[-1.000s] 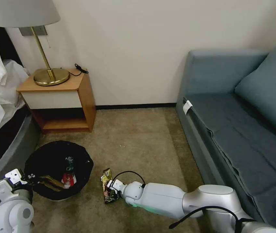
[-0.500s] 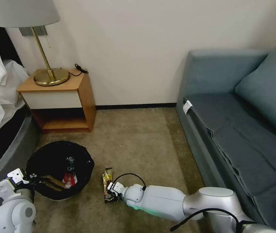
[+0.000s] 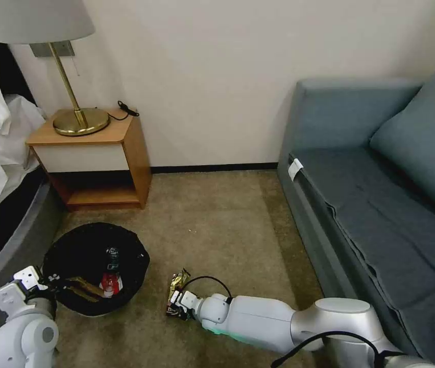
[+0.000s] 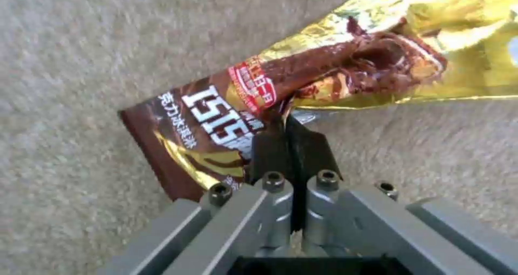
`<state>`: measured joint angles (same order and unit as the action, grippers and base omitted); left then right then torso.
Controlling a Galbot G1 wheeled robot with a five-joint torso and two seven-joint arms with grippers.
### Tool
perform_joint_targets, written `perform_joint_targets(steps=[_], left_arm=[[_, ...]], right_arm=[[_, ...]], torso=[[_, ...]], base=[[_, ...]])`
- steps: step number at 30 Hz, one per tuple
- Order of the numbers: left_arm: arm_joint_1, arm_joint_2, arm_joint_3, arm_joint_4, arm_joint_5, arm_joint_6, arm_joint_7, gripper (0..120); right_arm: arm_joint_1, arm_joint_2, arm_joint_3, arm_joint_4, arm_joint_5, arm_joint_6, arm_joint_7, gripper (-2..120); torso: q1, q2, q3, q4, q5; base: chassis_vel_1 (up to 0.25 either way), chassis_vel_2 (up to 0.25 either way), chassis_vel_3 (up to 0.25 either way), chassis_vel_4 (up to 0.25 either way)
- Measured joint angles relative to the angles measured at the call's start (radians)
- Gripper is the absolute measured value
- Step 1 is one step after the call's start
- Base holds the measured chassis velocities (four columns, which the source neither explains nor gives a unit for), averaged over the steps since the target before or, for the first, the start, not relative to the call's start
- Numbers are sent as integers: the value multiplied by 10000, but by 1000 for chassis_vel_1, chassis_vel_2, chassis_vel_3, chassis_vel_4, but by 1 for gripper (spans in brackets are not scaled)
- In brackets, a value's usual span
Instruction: Pick up the trash bin, then pick up the garbage on the floor and place it into the trash bin.
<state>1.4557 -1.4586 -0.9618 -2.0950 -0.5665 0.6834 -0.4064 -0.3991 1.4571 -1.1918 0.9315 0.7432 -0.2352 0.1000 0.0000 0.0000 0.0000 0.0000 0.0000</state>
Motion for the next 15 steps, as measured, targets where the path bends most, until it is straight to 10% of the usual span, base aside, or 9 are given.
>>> perform_joint_targets(steps=[15], left_arm=[[-129,31,95,181,17,-7,10,3]], right_arm=[[1219,-1076,580,2036,674,-91,597,0]], torso=[[0,-1,0,0,0]], base=[[0,0,0,0]])
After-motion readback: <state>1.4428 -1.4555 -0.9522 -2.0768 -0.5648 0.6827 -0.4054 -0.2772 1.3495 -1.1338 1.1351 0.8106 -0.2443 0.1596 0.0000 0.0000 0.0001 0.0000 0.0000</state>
